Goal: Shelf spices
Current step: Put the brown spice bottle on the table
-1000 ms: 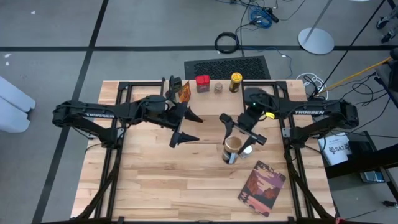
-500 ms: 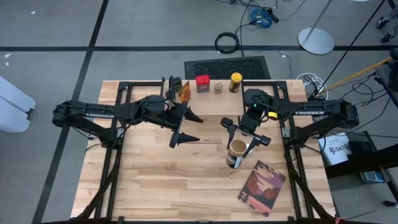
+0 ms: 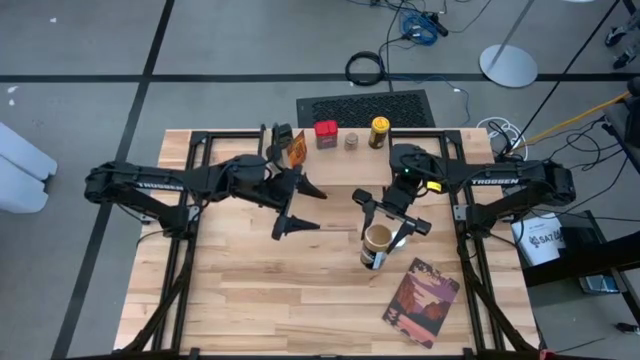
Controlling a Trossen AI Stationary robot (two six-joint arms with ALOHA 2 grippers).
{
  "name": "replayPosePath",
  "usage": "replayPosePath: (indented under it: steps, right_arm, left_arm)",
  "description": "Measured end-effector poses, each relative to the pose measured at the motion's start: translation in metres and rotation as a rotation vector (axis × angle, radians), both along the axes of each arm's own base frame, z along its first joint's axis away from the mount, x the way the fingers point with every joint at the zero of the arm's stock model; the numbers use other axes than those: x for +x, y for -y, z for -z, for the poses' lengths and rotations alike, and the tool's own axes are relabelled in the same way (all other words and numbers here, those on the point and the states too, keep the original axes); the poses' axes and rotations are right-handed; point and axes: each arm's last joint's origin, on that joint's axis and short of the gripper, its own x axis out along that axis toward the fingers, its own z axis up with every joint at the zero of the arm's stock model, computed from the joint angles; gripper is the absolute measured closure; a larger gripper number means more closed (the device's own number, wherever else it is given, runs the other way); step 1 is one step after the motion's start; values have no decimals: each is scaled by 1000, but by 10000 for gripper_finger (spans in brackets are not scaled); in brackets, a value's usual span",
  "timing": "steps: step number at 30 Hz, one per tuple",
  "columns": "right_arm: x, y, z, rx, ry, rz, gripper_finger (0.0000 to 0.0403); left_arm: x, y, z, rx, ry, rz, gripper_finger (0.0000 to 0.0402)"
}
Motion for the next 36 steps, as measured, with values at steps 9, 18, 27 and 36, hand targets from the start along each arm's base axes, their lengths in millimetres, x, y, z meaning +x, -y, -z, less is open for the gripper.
replayPosePath:
  steps: [9,18,27,36]
  right_arm:
    - [1,0,1,-4,-14,38,134]
    - [13,0,14,1,-78,57,135]
    - [33,0,40,-1,-185,124,136]
    - [51,2,51,3,-156,165,136]
  left_arm:
    - [-2,22,10,-6,-88,-15,5]
    - [-6,40,33,0,-137,-45,5]
    - [-9,45,29,6,-115,-43,5]
    - [-23,49,18,7,-98,-38,6]
